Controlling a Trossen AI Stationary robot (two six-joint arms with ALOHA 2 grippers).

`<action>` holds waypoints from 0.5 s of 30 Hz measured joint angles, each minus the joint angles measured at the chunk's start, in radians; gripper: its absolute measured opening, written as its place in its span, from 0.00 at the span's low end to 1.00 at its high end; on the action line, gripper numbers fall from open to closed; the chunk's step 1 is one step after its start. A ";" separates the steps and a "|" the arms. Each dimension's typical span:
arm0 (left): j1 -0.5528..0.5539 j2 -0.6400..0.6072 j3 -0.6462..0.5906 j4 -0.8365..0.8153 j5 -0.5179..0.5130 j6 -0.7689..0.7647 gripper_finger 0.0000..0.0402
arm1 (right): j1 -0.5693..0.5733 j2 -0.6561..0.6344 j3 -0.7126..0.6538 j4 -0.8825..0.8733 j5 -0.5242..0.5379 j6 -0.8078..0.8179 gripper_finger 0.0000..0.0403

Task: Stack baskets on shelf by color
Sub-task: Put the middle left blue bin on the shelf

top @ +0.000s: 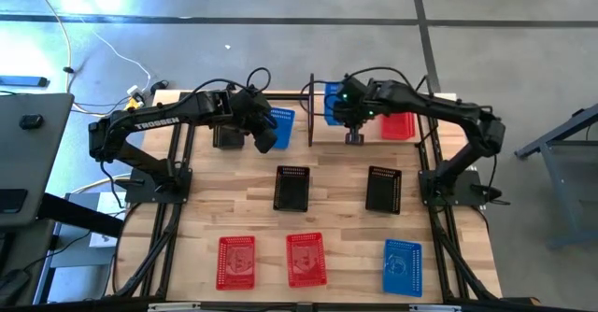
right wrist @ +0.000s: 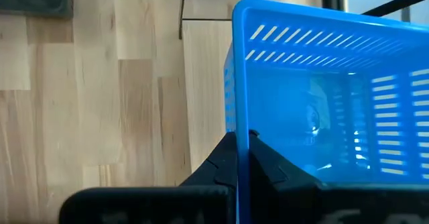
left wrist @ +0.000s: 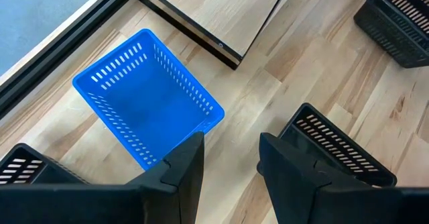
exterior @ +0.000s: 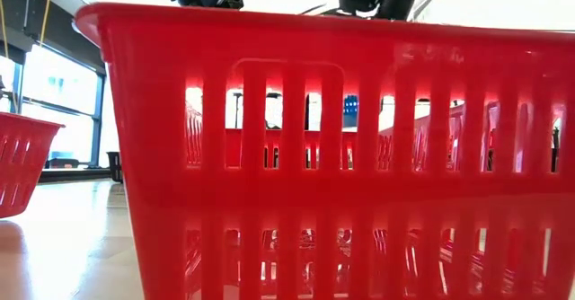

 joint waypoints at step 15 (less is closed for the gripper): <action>0.000 0.000 0.000 0.000 0.000 -0.019 0.33 | 0.000 0.117 0.000 0.030 -0.082 -0.027 0.00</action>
